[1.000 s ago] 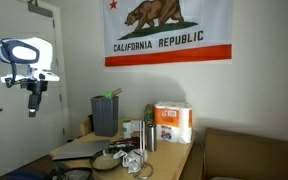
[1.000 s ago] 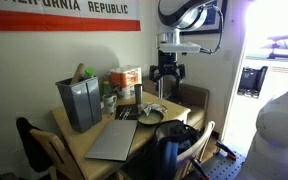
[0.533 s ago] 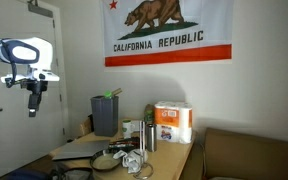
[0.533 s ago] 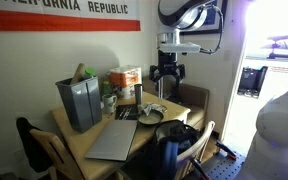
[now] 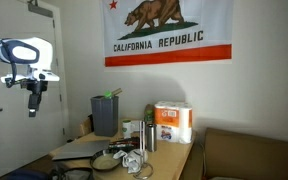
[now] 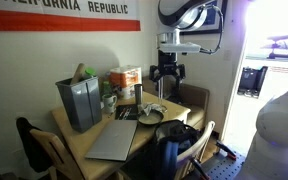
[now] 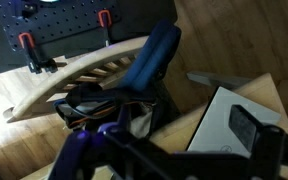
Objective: Use the towel to wipe the bowl
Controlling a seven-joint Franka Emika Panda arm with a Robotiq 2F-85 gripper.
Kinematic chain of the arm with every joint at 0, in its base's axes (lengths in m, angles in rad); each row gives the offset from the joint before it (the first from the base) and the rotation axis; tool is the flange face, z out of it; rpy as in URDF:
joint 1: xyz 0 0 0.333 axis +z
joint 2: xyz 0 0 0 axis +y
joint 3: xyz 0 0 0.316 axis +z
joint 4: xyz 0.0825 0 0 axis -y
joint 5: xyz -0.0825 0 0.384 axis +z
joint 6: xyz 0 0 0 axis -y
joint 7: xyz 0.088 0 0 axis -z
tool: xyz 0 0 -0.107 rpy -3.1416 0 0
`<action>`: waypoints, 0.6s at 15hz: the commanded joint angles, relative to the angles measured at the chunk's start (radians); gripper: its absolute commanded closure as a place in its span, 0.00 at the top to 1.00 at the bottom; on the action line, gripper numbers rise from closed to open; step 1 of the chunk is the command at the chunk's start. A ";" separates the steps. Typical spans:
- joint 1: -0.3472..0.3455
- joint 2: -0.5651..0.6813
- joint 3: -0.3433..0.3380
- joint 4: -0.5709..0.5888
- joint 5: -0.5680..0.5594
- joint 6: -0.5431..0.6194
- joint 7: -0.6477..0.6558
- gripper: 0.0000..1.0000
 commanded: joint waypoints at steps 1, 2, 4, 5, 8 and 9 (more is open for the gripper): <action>-0.002 0.000 0.001 0.002 0.000 -0.002 -0.001 1.00; -0.004 0.012 -0.001 0.009 -0.001 -0.003 -0.004 1.00; -0.015 0.039 0.005 0.026 -0.031 0.004 -0.002 1.00; -0.020 0.053 0.008 0.033 -0.051 0.011 -0.001 1.00; -0.035 0.134 0.005 0.067 -0.125 0.042 -0.010 1.00; -0.043 0.168 0.002 0.081 -0.155 0.061 -0.012 1.00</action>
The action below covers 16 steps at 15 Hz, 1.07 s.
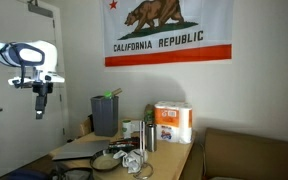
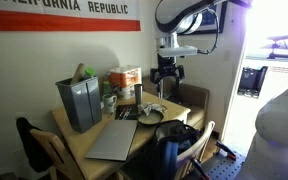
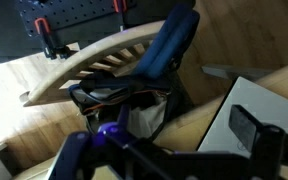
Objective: Use the towel to wipe the bowl
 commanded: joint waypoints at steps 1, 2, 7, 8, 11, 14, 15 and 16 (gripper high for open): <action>-0.032 0.148 -0.006 0.079 -0.092 0.060 -0.026 1.00; -0.039 0.187 -0.012 0.095 -0.119 0.090 -0.023 1.00; -0.063 0.442 -0.070 0.205 -0.263 0.281 -0.026 1.00; -0.064 0.505 -0.087 0.241 -0.292 0.313 -0.007 1.00; -0.044 0.636 -0.141 0.360 -0.328 0.314 0.016 1.00; -0.026 0.626 -0.173 0.327 -0.302 0.331 -0.019 1.00; -0.024 0.634 -0.177 0.329 -0.302 0.332 -0.019 1.00; -0.023 0.634 -0.176 0.326 -0.302 0.332 -0.019 1.00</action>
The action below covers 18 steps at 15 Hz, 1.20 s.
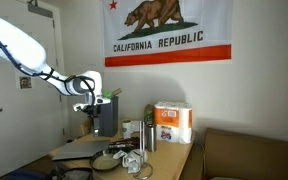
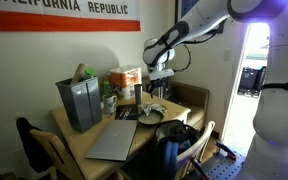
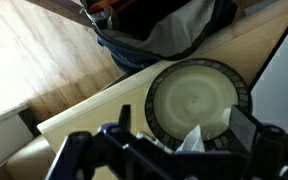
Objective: Use the towel to wipe the bowl
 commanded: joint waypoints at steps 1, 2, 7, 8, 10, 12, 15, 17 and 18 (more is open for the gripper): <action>0.027 -0.002 -0.024 0.001 0.005 -0.001 -0.004 1.00; 0.029 -0.004 -0.024 0.001 0.005 -0.001 -0.004 1.00; 0.041 0.087 -0.055 0.055 -0.044 0.075 0.026 1.00; 0.044 0.118 -0.066 0.078 -0.059 0.094 0.032 1.00; 0.051 0.172 -0.087 0.119 -0.079 0.125 0.039 1.00; 0.065 0.223 -0.113 0.161 -0.098 0.145 0.059 1.00; 0.090 0.309 -0.157 0.225 -0.137 0.200 0.094 1.00; 0.104 0.363 -0.188 0.270 -0.148 0.228 0.123 1.00; 0.108 0.389 -0.202 0.291 -0.148 0.242 0.138 1.00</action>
